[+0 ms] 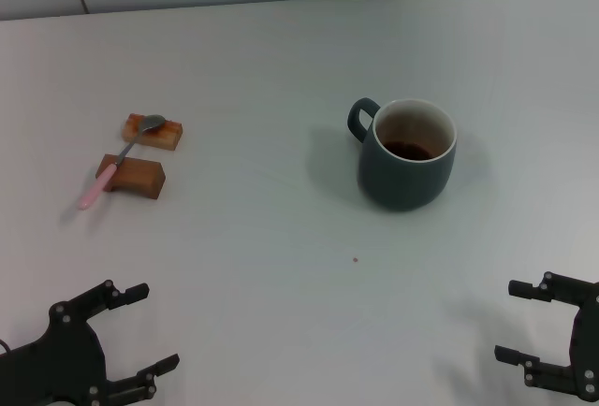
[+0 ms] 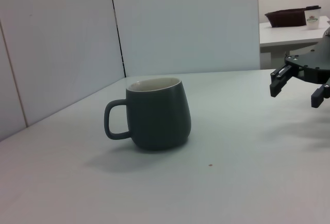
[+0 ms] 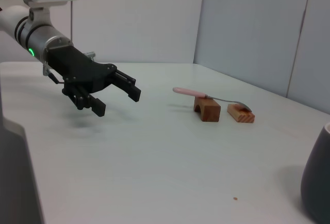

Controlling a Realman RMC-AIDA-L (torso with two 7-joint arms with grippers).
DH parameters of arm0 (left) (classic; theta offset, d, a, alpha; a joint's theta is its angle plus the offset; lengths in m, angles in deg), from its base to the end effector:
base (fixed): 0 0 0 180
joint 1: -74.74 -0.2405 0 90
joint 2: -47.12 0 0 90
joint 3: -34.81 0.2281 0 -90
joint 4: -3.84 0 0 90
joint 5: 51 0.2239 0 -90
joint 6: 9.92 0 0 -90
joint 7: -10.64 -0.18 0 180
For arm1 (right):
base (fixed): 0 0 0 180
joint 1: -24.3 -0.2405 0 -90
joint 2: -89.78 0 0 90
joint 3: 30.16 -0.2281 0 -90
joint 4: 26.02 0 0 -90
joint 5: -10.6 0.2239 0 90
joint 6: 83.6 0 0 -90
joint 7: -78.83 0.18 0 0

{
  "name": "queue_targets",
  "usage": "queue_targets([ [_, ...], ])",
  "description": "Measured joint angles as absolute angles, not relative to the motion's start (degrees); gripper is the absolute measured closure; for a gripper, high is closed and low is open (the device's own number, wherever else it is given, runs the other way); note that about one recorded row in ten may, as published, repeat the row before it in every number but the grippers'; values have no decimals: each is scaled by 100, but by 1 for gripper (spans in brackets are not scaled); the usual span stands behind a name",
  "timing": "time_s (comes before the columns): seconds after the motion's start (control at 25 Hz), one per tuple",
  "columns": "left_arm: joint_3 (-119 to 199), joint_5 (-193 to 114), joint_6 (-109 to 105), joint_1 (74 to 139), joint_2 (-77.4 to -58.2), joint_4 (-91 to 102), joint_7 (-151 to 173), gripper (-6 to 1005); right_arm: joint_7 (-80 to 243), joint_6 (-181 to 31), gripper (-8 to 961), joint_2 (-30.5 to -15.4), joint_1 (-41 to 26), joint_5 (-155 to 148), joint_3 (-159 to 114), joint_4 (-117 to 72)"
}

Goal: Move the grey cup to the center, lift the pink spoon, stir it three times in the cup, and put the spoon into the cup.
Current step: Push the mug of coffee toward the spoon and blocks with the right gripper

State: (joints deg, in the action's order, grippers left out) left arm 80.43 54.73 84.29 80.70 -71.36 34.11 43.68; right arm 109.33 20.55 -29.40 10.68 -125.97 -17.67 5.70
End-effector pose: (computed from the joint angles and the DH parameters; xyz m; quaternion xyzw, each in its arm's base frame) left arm -0.3253 0.2016 -0.0358 -0.9483 -0.0528 -0.2236 0.2189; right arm 0.3346 0.1987 -0.0118 -0.9541 0.0471 0.2111 0.2070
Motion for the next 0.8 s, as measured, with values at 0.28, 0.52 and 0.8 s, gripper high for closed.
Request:
queue_targets([
  [0.28,8042,5473,8421,8076,-7136,3407,4368,170,10933,2055,228,-2940,1063,-12589,-1759,570],
  [0.52,8042,5473,8420,8080,-7136,3399,4368,170,10933,2055,233,-2940,1059,-12588,-1759,570],
  [0.8,8042,5473,8420,8081,-7136,3403,4368,169,10933,2052,238,-2938,1042,-12591,-1786,517],
])
